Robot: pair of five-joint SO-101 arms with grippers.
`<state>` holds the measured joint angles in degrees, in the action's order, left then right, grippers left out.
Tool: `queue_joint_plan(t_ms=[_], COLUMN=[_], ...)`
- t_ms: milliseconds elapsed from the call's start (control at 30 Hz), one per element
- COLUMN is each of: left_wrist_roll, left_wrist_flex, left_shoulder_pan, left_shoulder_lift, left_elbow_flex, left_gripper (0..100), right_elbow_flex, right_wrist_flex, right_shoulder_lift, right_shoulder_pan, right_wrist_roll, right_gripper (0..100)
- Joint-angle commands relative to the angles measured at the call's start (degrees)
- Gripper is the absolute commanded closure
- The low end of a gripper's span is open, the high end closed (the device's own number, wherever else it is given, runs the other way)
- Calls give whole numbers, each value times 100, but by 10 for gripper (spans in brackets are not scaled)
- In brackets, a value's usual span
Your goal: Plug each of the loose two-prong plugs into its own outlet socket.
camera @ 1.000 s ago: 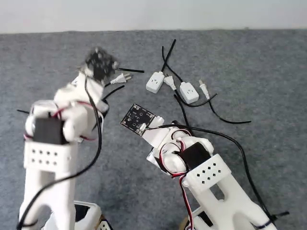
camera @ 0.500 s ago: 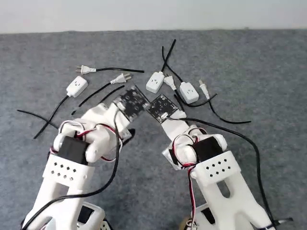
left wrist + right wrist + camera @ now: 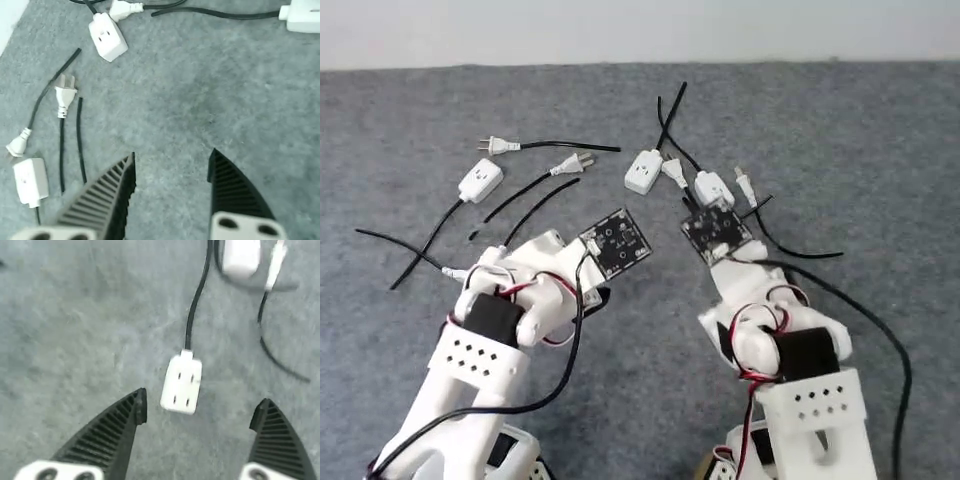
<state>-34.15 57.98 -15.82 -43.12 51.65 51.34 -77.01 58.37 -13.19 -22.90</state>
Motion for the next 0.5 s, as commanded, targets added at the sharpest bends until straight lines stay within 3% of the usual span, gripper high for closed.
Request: queue_joint_plan(t_ms=[0,467], left_wrist_roll=[-97,-79], left_wrist_flex=[-369,-387], left_shoulder_pan=[18,18], left_shoulder_lift=[-167,-149], left_elbow_flex=[207,321], left_gripper=[776,776], right_elbow_flex=[378,1204], right_wrist_flex=[382,1455], right_shoulder_lift=[57,-1341], right_shoulder_pan=[488,514], right_wrist_roll=[-422,-835], right_gripper=[660,659])
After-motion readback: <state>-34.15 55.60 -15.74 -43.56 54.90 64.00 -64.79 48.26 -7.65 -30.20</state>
